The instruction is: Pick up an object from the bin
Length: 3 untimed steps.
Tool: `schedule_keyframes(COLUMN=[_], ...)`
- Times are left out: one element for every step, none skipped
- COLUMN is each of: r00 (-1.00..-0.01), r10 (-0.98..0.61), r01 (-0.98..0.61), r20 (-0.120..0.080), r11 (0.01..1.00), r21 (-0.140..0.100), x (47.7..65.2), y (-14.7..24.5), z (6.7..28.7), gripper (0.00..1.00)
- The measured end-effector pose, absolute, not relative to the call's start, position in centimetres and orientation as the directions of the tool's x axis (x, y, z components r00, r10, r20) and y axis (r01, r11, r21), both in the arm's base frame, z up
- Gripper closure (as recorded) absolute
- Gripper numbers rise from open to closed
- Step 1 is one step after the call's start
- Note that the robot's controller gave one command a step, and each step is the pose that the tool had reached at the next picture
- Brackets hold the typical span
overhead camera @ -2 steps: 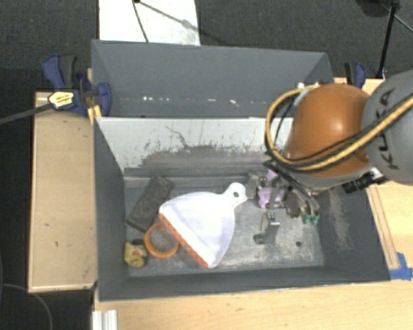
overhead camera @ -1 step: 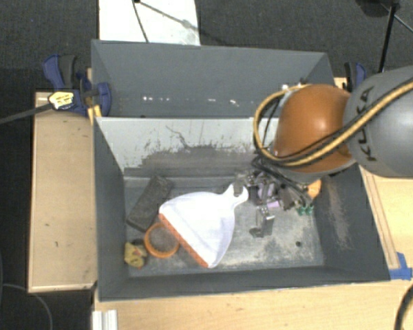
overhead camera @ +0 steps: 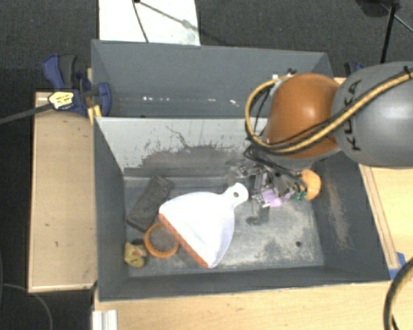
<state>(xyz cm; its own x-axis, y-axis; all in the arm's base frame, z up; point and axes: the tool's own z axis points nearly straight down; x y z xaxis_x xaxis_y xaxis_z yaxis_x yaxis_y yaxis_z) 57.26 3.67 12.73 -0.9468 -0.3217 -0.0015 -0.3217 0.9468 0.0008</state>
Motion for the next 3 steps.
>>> schedule_keyframes(r00=[-0.841, -0.858, -0.792], r10=[-0.54, -0.513, -0.61], r01=[-0.54, -0.513, -0.61], r20=[-0.003, -0.008, -0.024], r11=[0.841, 0.859, 0.793], r21=[0.0, -0.002, -0.011], x=[57.4, 57.5, 58.3], y=[5.0, 5.5, 5.6], z=[13.3, 7.8, 5.5], gripper=[0.0, 0.0, 1.0])
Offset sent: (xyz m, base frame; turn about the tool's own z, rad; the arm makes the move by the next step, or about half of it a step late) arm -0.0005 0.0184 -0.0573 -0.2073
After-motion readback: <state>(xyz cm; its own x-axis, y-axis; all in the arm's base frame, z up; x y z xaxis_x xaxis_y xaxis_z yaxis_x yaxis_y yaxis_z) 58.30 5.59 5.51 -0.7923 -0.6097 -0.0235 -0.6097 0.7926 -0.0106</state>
